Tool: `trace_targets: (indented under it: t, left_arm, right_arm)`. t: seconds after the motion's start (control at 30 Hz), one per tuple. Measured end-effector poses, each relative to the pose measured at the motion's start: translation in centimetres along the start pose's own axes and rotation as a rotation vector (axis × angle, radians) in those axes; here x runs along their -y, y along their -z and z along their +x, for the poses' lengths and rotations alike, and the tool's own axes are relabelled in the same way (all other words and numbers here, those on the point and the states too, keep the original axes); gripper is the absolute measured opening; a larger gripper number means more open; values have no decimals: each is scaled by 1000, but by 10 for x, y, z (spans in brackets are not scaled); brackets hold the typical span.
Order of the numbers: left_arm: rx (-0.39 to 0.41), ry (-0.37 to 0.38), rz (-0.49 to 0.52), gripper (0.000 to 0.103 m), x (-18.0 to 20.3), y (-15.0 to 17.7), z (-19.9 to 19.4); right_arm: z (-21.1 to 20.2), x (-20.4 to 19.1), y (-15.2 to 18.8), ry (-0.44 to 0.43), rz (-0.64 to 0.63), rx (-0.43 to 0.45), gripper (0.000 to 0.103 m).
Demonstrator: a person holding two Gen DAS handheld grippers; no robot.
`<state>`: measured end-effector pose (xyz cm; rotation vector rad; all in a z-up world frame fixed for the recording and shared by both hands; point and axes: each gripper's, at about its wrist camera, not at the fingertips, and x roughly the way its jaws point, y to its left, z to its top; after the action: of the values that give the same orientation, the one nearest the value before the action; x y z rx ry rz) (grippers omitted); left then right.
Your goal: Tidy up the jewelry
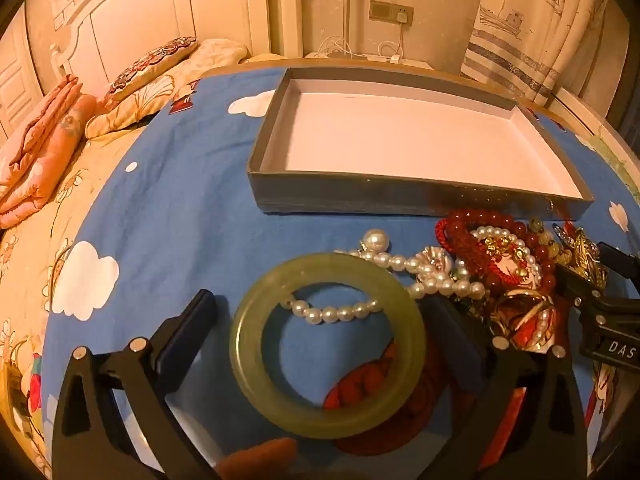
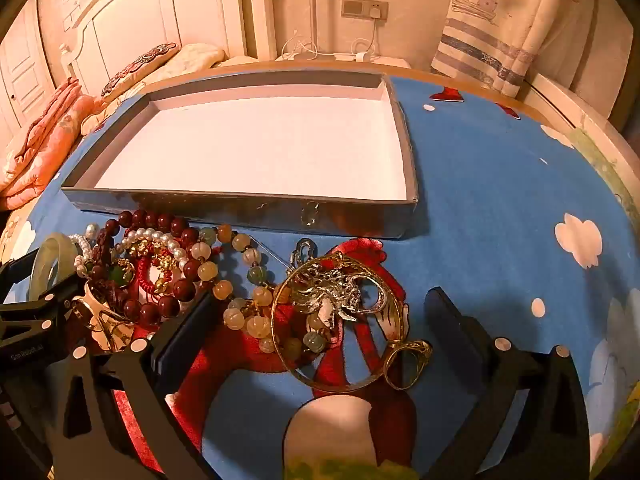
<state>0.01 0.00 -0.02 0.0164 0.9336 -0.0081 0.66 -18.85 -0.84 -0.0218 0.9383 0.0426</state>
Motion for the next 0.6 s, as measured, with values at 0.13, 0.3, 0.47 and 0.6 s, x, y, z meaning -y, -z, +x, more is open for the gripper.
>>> trace_targets:
  t: [0.13, 0.3, 0.47, 0.6]
  left_arm:
    - [4, 0, 0, 101, 0, 0, 0]
    - [4, 0, 0, 101, 0, 0, 0]
    - [4, 0, 0, 101, 0, 0, 0]
    - [4, 0, 0, 101, 0, 0, 0]
  right_arm:
    - [0, 0, 0, 0, 0, 4, 99]
    - [0, 0, 0, 0, 0, 4, 99]
    - [-1, 0, 0, 1, 0, 5, 99]
    - [-1, 0, 0, 1, -1, 5, 99]
